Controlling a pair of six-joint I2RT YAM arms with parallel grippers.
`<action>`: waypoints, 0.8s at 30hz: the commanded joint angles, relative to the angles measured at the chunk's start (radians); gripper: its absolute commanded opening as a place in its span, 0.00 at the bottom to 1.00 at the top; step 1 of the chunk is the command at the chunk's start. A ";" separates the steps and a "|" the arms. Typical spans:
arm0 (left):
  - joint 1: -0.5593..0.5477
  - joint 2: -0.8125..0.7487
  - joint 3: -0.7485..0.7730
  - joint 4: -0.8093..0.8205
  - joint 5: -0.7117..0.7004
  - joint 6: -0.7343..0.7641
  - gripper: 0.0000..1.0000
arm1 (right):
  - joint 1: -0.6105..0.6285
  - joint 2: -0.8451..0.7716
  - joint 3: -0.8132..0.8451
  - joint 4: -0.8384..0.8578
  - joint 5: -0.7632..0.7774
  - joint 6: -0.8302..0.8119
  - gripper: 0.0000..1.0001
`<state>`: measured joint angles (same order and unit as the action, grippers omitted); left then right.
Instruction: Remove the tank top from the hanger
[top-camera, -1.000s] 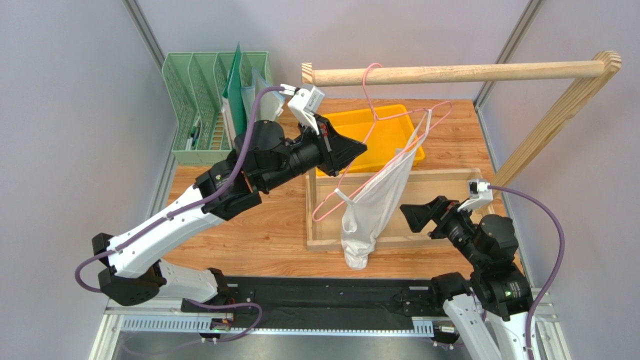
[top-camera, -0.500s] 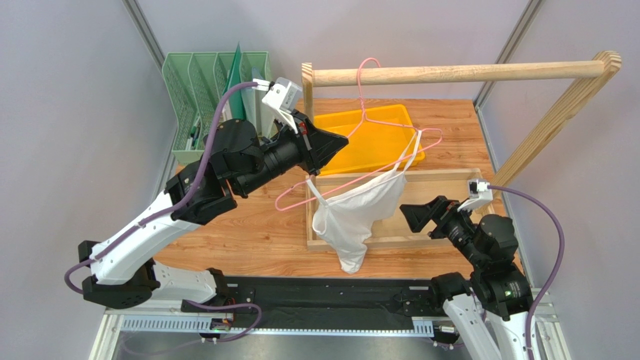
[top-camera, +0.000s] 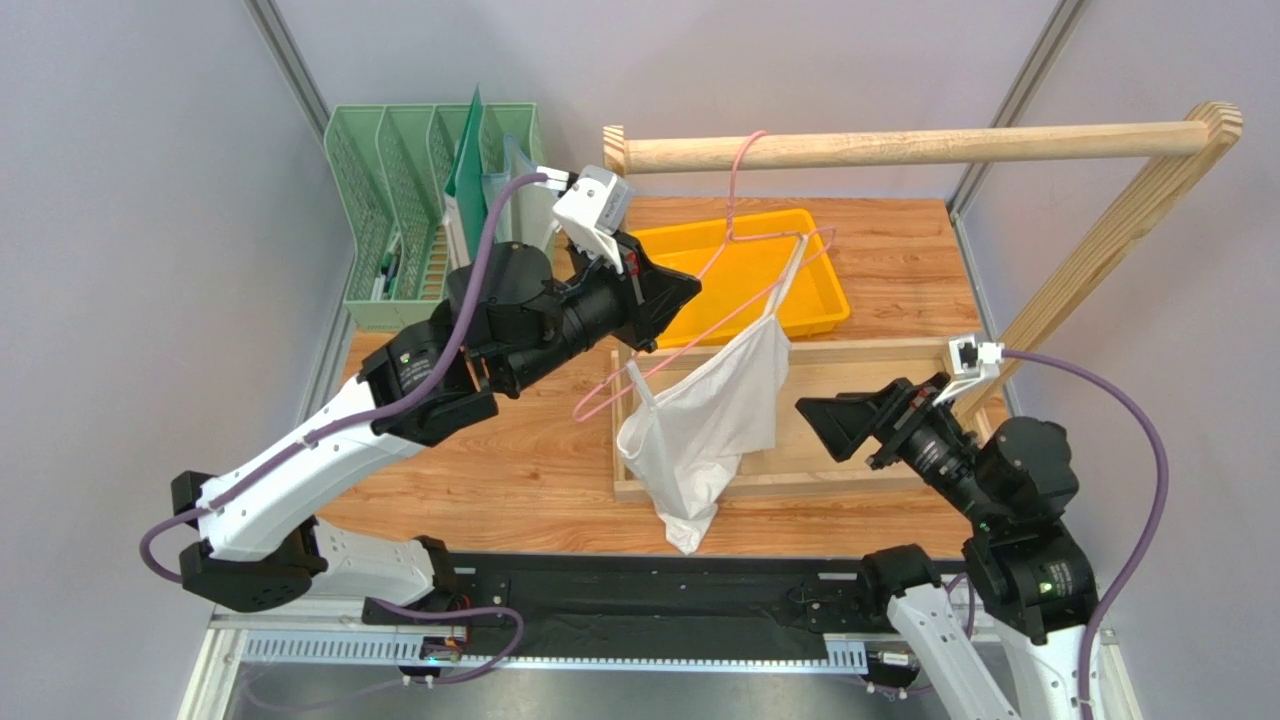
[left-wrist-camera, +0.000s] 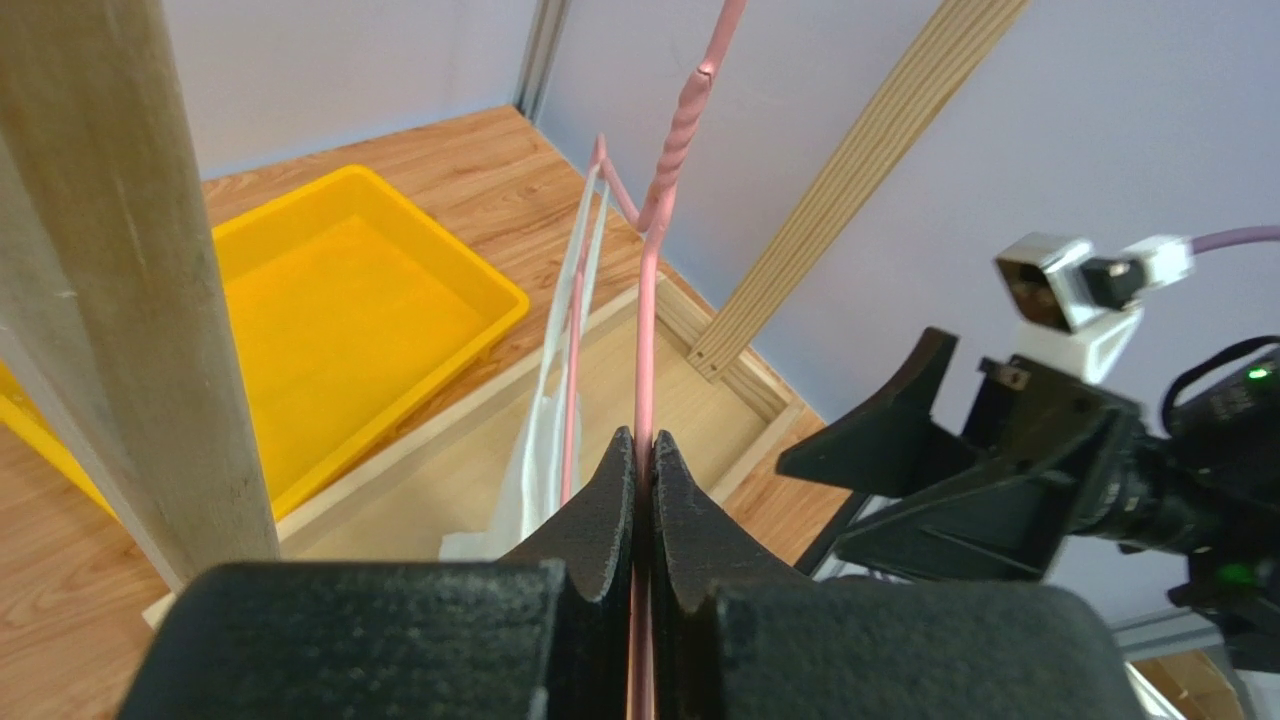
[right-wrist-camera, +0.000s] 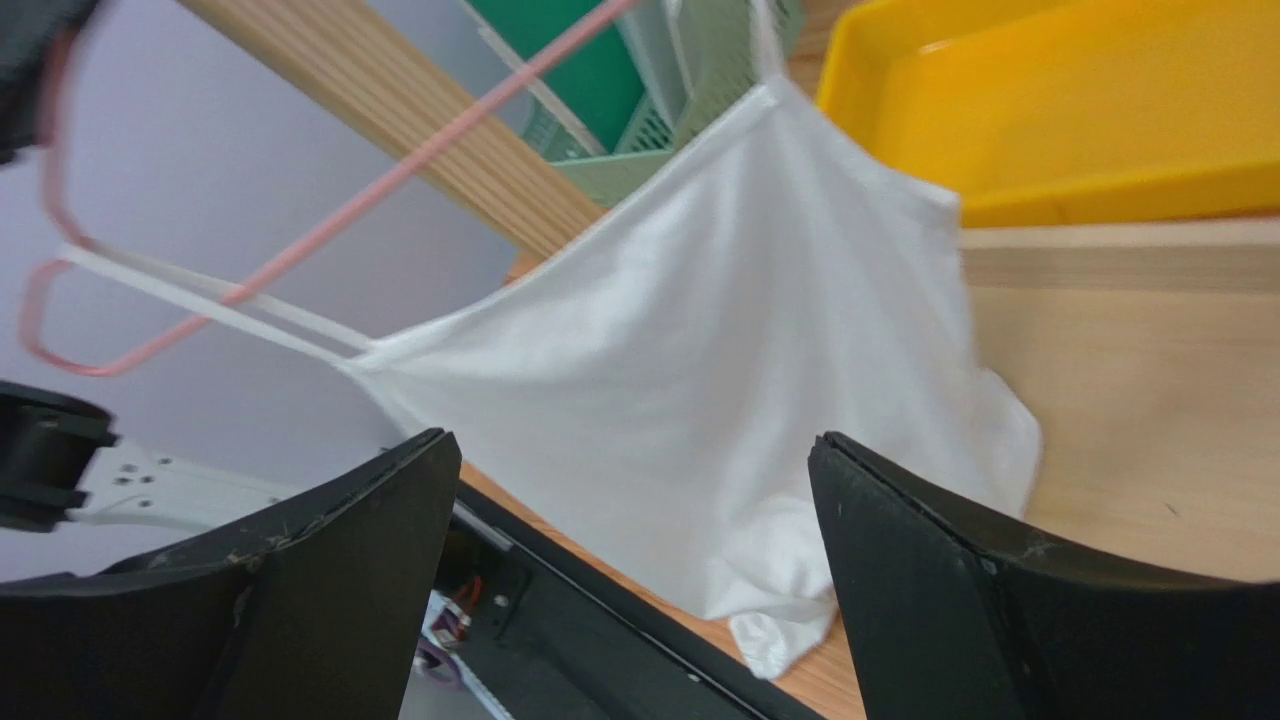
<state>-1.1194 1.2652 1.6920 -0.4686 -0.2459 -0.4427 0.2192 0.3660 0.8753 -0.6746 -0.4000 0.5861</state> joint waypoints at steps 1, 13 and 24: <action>-0.008 -0.038 -0.055 0.071 -0.023 0.016 0.00 | -0.004 0.108 0.128 0.093 -0.174 0.075 0.93; -0.008 -0.055 -0.126 0.157 -0.032 -0.005 0.00 | 0.092 0.341 0.395 0.211 -0.231 0.224 0.94; -0.008 -0.049 -0.133 0.166 -0.036 -0.008 0.00 | 0.387 0.478 0.510 0.185 0.076 0.164 0.93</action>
<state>-1.1194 1.2251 1.5658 -0.3290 -0.2756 -0.4473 0.5915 0.8589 1.3540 -0.5102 -0.4526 0.7620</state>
